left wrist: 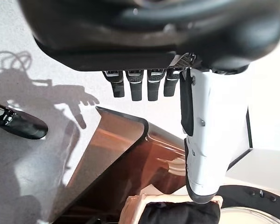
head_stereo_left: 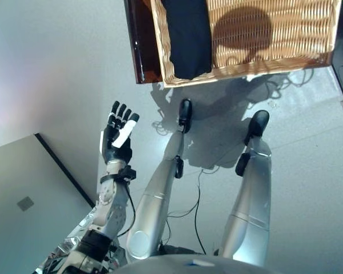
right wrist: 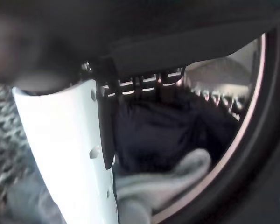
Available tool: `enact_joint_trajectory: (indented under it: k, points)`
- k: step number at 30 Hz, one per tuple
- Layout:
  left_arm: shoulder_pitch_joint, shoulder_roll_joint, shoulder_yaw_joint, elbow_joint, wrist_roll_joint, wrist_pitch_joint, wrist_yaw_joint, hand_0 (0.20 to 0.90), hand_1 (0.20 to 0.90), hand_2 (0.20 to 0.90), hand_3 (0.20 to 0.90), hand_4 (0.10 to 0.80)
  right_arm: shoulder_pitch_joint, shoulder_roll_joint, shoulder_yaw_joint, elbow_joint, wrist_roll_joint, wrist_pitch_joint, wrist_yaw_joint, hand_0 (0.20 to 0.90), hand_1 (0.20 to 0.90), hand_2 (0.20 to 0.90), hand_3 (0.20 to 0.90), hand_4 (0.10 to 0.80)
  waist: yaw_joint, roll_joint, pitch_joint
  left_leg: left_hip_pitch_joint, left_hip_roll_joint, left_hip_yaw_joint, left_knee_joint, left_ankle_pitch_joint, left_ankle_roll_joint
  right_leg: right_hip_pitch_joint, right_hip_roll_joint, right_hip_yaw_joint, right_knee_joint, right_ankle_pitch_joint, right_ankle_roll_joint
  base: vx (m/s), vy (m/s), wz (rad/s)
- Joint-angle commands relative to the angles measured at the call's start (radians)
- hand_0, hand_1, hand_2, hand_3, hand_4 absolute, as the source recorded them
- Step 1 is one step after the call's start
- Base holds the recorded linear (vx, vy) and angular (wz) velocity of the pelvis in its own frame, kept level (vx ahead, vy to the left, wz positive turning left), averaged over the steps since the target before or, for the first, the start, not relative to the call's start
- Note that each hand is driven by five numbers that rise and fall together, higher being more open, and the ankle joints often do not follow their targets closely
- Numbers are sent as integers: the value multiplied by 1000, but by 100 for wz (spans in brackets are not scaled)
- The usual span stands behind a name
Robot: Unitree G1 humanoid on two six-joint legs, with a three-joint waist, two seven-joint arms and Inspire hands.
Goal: Pick up the clothes and place them into the washing machine
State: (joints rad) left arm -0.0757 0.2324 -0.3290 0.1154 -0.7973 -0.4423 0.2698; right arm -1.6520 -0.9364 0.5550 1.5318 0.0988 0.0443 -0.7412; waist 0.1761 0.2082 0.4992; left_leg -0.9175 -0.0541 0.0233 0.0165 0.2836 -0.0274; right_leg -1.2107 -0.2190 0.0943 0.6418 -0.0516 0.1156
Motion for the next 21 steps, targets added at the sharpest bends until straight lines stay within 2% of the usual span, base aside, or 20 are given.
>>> enact_joint_trajectory:
  k: [1, 9, 21]
  points:
    - [-5, 46, 52, -71, 23, -88, 19, 900, 900, 900, 900, 800, -14, -82, 122, -98, -49, -50, -68, 900, 900, 900, 900, 800, -12, 97, 21, -35, -10, 39, 106, -112, -51, 70, 50, -35, -81, -16, -31, -9, 32, -1]
    - [-11, 43, 56, -61, 19, -97, 24, 900, 900, 900, 900, 800, 80, -38, 62, -139, -65, -70, -89, 900, 900, 900, 900, 800, -14, 87, 21, -23, -10, 38, 103, -112, -49, 104, 49, -46, -114, 0, -28, -6, 29, 0]
    - [-15, 30, 67, -30, 6, -95, 24, 900, 900, 900, 900, 800, 270, 102, -86, -210, -107, -74, -128, 900, 900, 900, 900, 800, -36, 52, 21, 79, -4, 40, 105, -131, -39, 253, 49, -74, -192, 25, -18, 13, 37, -6]
